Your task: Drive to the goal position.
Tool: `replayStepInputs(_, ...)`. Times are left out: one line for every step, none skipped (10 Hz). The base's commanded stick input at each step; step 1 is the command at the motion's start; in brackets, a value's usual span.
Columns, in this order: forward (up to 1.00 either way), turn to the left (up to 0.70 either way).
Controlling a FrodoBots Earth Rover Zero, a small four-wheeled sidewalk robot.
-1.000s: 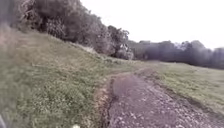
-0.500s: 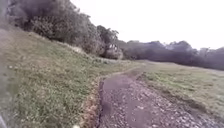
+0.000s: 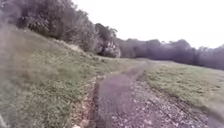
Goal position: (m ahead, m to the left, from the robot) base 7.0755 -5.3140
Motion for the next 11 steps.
replayStepInputs(0.70, 0.00)
replayStepInputs(0.70, 0.00)
replayStepInputs(0.70, 0.00)
replayStepInputs(0.70, 0.00)
replayStepInputs(0.70, -0.01)
replayStepInputs(0.70, -0.10)
replayStepInputs(0.70, -0.30)
replayStepInputs(0.70, -0.32)
replayStepInputs(0.70, -0.32)
replayStepInputs(0.70, -0.32)
replayStepInputs(0.70, -0.32)
